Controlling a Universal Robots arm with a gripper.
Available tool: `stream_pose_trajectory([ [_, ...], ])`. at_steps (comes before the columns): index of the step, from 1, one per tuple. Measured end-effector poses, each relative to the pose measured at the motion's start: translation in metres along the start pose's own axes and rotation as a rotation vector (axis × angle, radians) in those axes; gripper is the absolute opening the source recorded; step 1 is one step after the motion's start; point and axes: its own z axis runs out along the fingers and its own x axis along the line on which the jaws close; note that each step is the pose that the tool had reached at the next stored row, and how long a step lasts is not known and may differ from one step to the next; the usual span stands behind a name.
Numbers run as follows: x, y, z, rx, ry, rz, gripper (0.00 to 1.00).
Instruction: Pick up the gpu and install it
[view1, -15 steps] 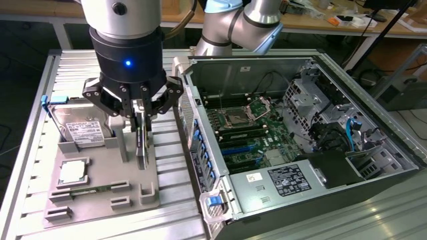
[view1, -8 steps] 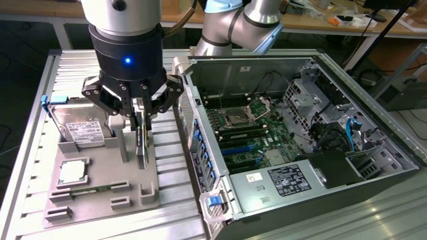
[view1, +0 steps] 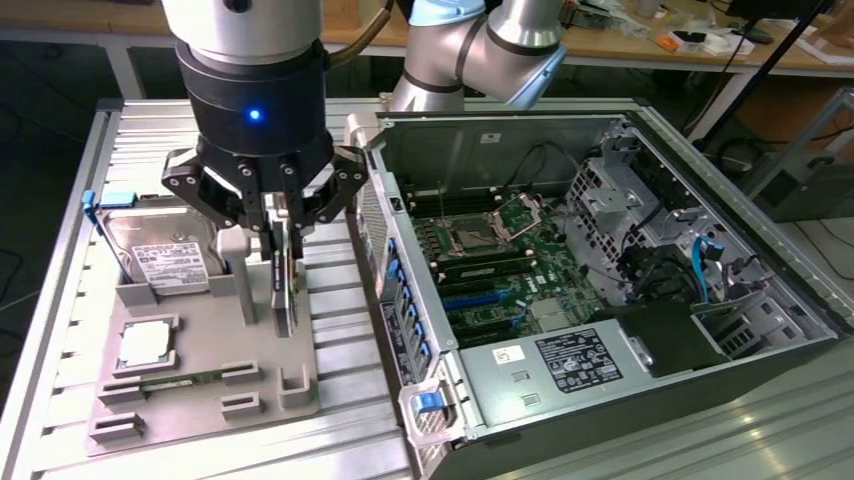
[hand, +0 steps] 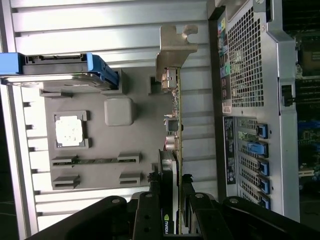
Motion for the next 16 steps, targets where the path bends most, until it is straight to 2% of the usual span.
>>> stream_pose_trajectory([
  [16,-0.0002,0.0000,-0.0064,0.0041,-0.0004,0.000,0.27],
])
